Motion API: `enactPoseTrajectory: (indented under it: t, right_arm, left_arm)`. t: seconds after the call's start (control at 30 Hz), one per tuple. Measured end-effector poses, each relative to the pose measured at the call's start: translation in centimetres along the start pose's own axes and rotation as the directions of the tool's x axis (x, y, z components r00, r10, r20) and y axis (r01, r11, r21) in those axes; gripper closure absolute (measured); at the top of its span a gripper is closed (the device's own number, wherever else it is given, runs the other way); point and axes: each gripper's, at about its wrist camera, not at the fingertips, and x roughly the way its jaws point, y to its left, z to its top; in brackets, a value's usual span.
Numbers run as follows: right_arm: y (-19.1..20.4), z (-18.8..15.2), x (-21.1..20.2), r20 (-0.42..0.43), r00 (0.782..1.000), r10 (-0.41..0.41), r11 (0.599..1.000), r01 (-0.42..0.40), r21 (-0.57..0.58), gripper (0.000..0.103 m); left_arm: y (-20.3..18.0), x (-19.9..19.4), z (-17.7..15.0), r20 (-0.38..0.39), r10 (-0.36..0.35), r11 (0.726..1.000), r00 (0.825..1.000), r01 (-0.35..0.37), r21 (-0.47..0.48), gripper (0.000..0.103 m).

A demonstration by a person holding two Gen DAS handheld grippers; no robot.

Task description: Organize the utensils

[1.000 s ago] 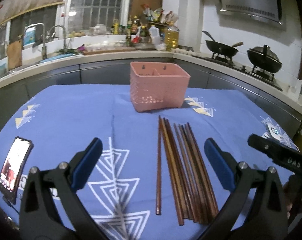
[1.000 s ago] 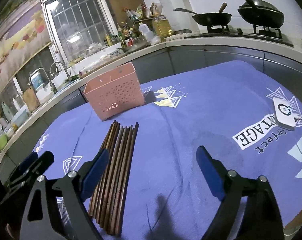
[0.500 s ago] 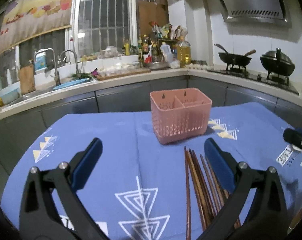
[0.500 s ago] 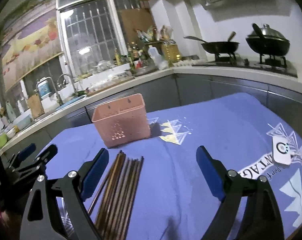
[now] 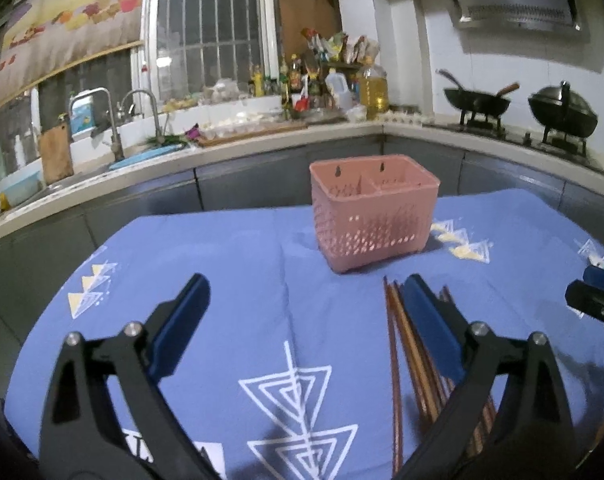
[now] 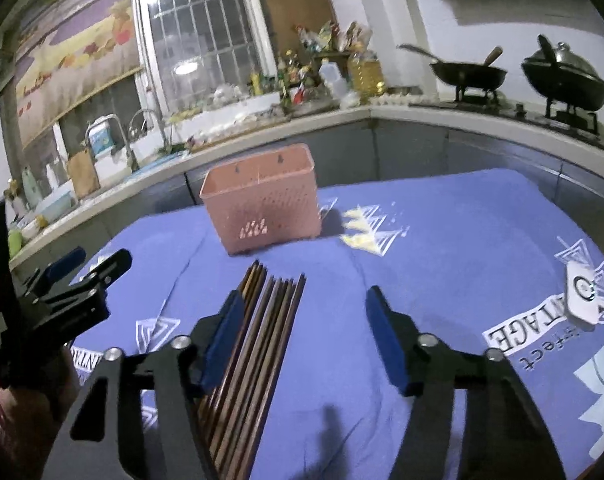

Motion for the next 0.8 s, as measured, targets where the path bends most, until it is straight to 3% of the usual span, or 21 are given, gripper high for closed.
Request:
enactPoseTrajectory:
  t: [0.13,0.53,0.8]
  right_arm:
    - [0.1,-0.4,0.2,-0.013,1.000,0.004,1.000,-0.004,-0.002,0.045]
    - [-0.5,-1.0,0.6,-0.049,0.999,0.006,1.000,-0.006,0.006,0.045]
    - [-0.4,-1.4,1.6,-0.096,0.995,0.016,1.000,-0.017,-0.017,0.057]
  left_arm:
    - [0.0,1.3,-0.6,-0.057,0.013,1.000,0.998,-0.013,0.001,0.009]
    - [-0.2,2.3,-1.1,-0.106,0.023,1.000,0.994,-0.021,0.019,0.009]
    - [-0.6,3.1,-1.4,-0.153,0.020,0.999,0.988,-0.015,0.033,0.009]
